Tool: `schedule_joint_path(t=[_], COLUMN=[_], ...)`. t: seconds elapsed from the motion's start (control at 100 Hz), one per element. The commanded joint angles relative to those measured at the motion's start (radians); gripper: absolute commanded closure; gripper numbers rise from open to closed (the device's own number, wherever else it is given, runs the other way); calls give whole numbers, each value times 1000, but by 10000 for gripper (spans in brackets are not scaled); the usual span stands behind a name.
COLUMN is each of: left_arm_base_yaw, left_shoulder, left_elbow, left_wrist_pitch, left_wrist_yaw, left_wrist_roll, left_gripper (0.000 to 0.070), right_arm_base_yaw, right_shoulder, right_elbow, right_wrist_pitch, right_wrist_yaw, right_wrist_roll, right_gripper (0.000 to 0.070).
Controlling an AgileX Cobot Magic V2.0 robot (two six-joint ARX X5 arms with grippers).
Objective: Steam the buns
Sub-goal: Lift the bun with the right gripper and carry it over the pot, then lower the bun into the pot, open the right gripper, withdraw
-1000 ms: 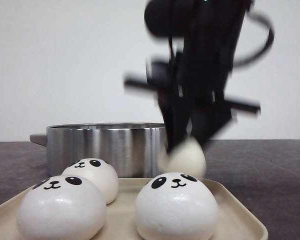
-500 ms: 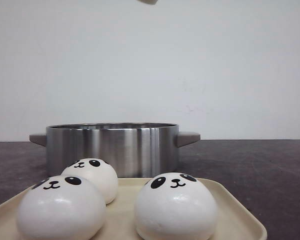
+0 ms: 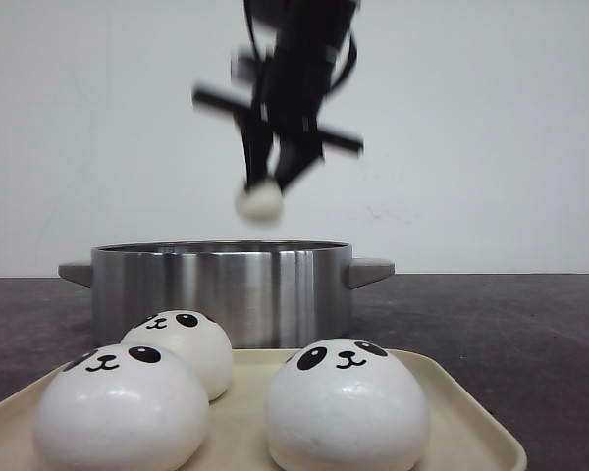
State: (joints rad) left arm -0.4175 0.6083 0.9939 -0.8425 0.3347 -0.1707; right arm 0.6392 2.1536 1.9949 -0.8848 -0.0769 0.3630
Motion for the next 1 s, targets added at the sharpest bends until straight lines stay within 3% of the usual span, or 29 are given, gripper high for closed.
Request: schedule_joint_path(t=[0.0, 0.28, 0.57, 0.99], left_arm_base_yaw=[-6, -6, -6, -6], left_shoulder=[4, 4, 6, 6], left_elbow=[20, 20, 20, 20], left_wrist_pitch=[2, -10, -7, -37], left_wrist_yaw=[-6, -25, -51, -56], left_wrist_roll=[13, 14, 36, 36], left_gripper=[23, 23, 23, 23], right_arm_base_yaw=[-5, -44, -49, -52], right_shoulder=[35, 104, 128, 160], right_elbow=[29, 29, 29, 29], right_wrist_pitch=[9, 55, 36, 35], right_wrist_yaw=[15, 21, -43, -38], right_wrist_roll=[-14, 4, 22, 31], right_gripper=[697, 697, 697, 696])
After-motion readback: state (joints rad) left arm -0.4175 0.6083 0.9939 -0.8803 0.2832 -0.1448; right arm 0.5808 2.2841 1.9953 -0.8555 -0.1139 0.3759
